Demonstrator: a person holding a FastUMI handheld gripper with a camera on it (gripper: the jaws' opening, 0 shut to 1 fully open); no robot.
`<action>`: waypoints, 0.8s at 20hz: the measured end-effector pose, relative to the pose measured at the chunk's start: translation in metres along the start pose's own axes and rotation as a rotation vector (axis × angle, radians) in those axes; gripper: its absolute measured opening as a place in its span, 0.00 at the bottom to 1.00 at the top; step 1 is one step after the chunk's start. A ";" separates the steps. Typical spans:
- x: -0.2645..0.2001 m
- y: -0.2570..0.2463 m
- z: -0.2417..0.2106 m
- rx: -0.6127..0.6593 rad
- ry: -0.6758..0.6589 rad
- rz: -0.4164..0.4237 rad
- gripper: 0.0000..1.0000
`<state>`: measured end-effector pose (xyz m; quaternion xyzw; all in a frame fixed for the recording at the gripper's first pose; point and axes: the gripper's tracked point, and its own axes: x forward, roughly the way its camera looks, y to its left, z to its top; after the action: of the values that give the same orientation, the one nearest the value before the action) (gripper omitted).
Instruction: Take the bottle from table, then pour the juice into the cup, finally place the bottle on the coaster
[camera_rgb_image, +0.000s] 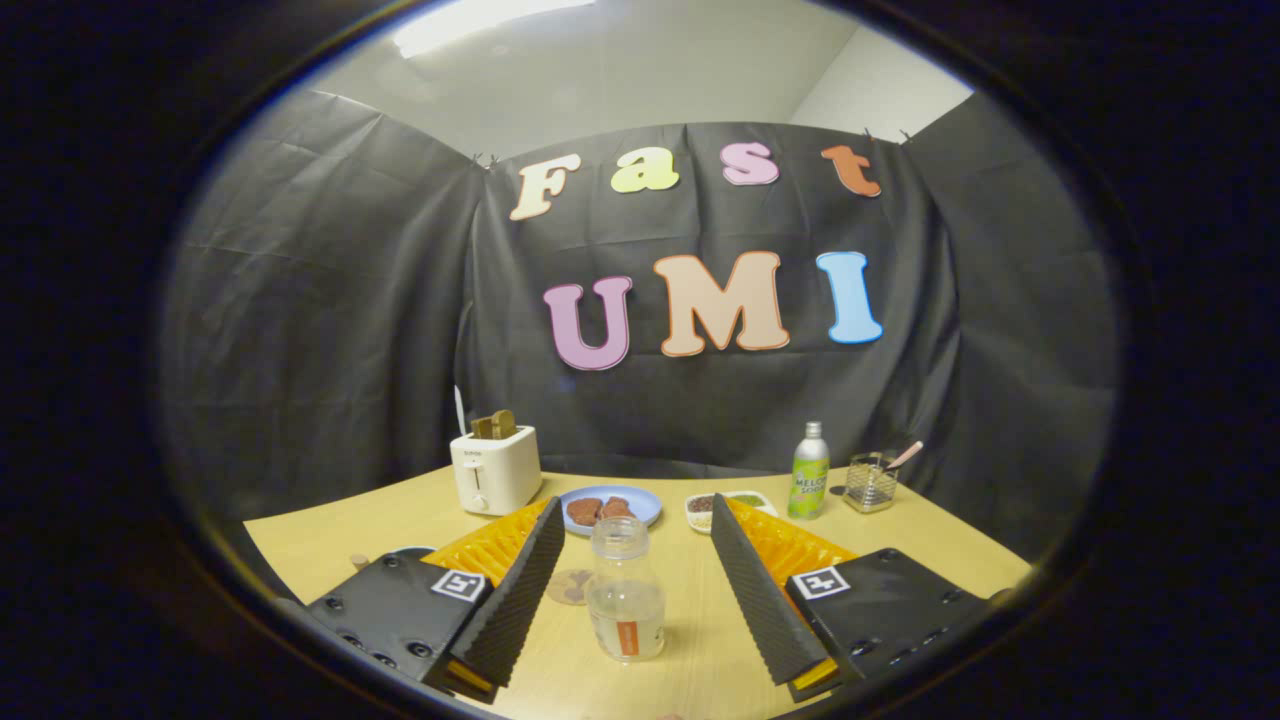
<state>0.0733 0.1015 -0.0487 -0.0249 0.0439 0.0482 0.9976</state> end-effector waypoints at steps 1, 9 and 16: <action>0.004 0.000 -0.005 0.004 0.011 0.003 0.95; 0.024 0.001 -0.050 0.047 0.092 0.002 0.95; 0.037 -0.001 -0.094 0.061 0.174 -0.008 0.95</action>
<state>0.1023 0.0990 -0.1459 0.0011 0.1317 0.0405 0.9905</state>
